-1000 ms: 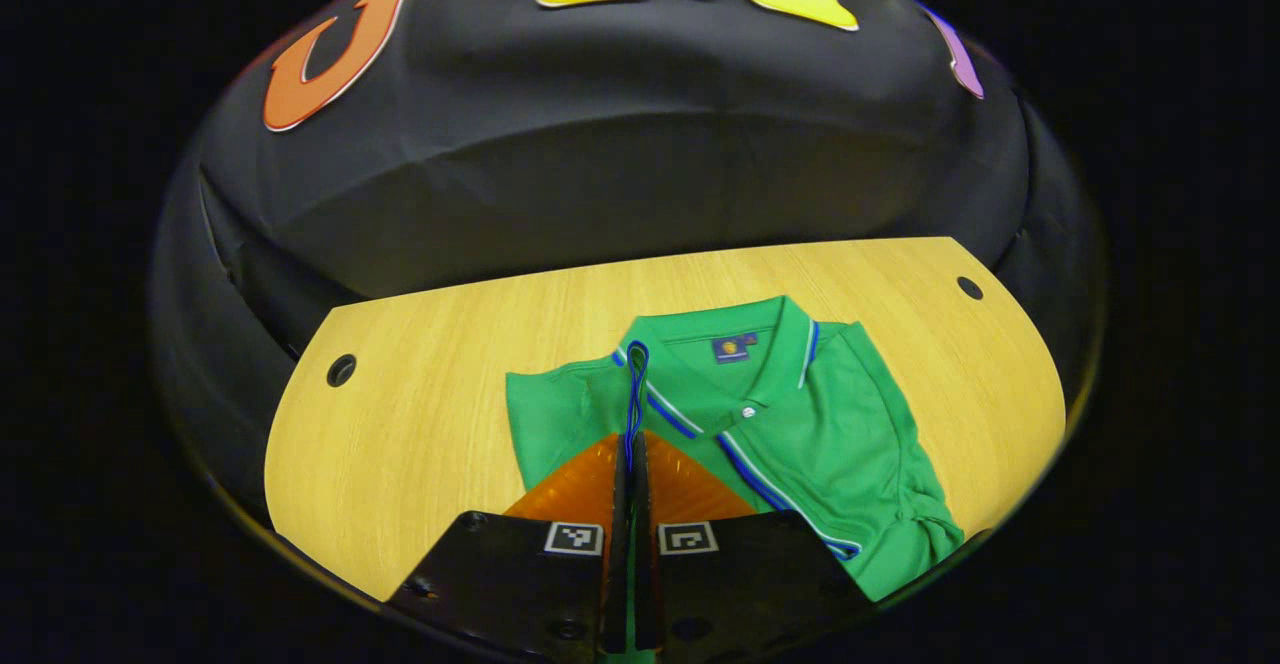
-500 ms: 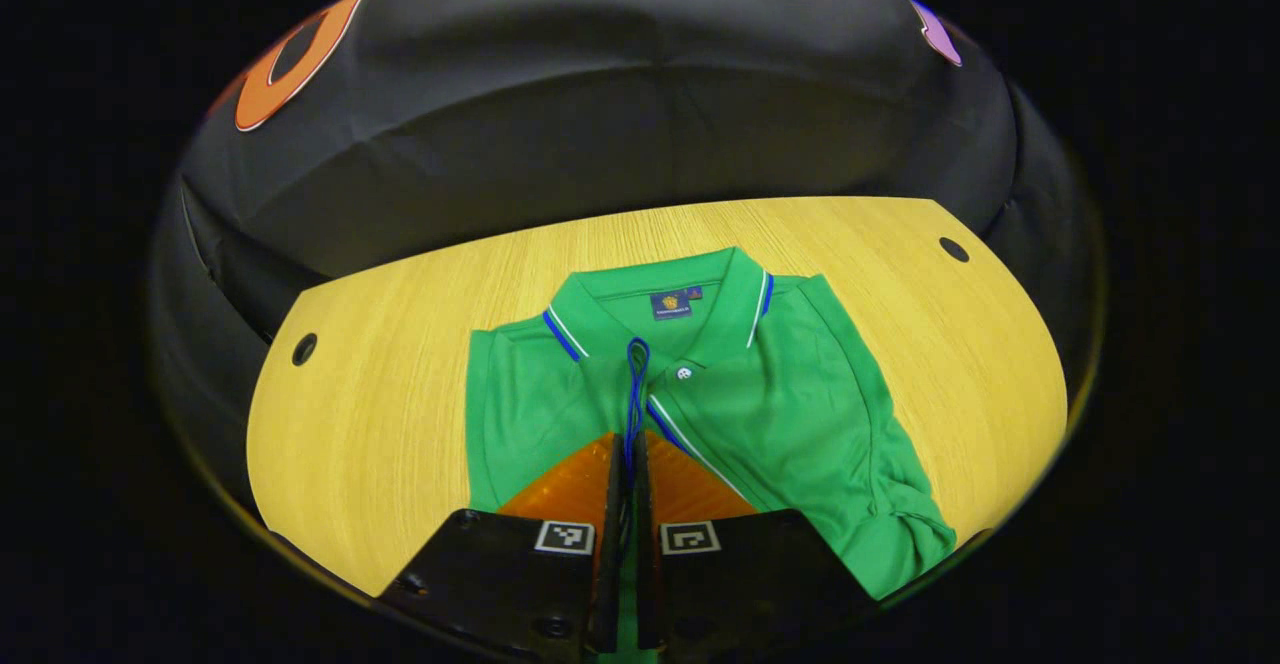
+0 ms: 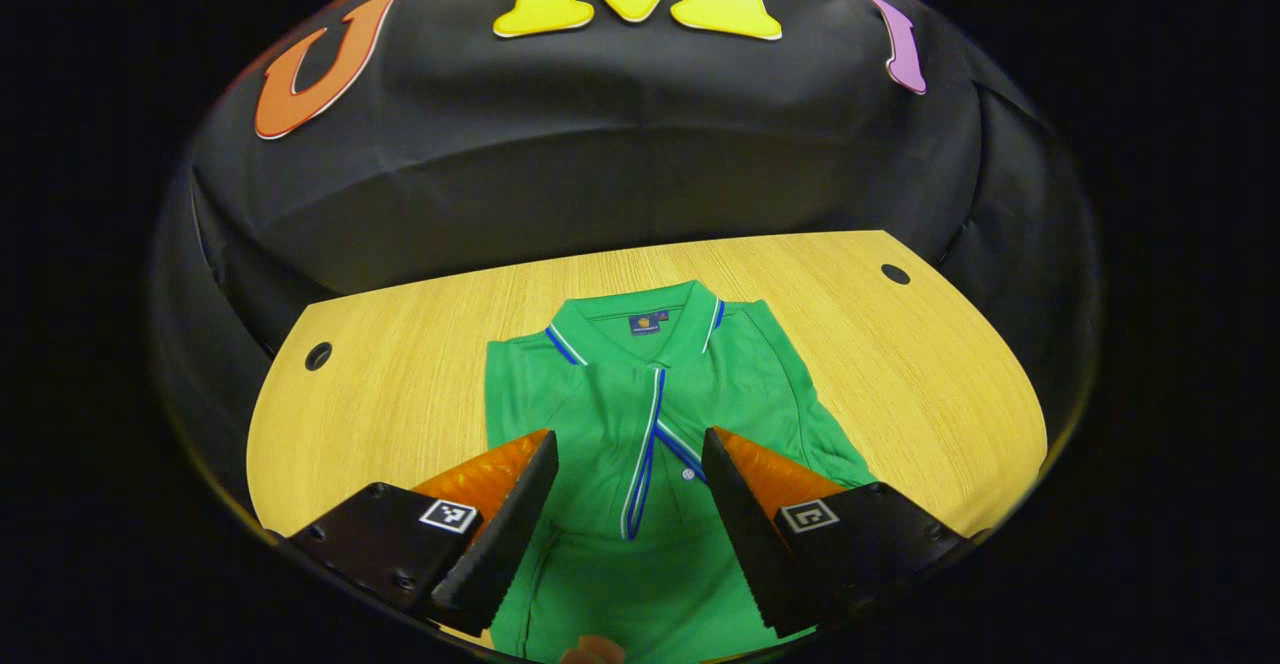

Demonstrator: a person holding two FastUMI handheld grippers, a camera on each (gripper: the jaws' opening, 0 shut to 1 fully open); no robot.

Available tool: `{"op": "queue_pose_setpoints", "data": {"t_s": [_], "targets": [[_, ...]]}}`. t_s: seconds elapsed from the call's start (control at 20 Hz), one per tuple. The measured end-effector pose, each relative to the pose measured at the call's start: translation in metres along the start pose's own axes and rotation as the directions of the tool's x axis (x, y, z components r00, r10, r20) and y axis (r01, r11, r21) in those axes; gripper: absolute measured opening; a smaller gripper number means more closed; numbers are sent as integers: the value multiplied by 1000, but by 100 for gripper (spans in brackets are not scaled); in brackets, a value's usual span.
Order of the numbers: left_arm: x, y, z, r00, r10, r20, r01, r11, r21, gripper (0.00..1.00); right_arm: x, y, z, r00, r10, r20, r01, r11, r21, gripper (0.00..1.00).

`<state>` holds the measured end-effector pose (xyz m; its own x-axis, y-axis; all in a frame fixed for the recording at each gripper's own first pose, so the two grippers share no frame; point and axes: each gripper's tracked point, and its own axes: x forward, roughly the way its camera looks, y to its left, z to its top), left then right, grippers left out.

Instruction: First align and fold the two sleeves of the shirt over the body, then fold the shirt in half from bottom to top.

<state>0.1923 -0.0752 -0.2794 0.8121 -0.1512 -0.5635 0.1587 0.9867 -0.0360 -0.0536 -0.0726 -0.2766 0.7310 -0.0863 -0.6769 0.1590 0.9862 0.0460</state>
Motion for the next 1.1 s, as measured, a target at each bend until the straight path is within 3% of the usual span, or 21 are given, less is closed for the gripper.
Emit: {"op": "queue_pose_setpoints", "data": {"t_s": [0.05, 0.2, 0.3, 0.45, 0.5, 0.65, 0.85, 1.1], "targets": [[-14, 6, -9, 1000, 7, -1, -7, 1000, -5, 95, 4, 1, -8, 1000, 7, -14, -7, 1000, -27, 93], [-57, 23, -42, 1000, 9, 5, -9, 1000, -19, 95, 18, -8, -33, 998, -12, -61, 4, 993, -121, 93], [-84, 35, -71, 1000, 15, -13, -15, 1000, -27, 95, 22, -3, -56, 994, 23, -108, -39, 989, -144, 93], [-120, 54, -130, 996, 35, -85, -39, 998, -50, 95, 33, 4, -96, 980, 59, -192, -91, 983, -160, 98], [-134, 61, -148, 992, 43, -115, -51, 997, -65, 95, 34, 5, -106, 974, 68, -217, -105, 981, -162, 93], [-161, 73, -199, 980, 59, -191, -82, 990, -116, 95, 41, 4, -125, 961, 76, -264, -123, 978, -166, 95], [-186, 77, -251, 950, 71, -303, -123, 980, -157, 95, 46, 4, -140, 943, 84, -322, -136, 981, -141, 95], [-217, 79, -295, 887, 73, -455, -144, 982, -123, 95, 54, 11, -155, 919, 77, -387, -154, 973, -172, 95]]}}
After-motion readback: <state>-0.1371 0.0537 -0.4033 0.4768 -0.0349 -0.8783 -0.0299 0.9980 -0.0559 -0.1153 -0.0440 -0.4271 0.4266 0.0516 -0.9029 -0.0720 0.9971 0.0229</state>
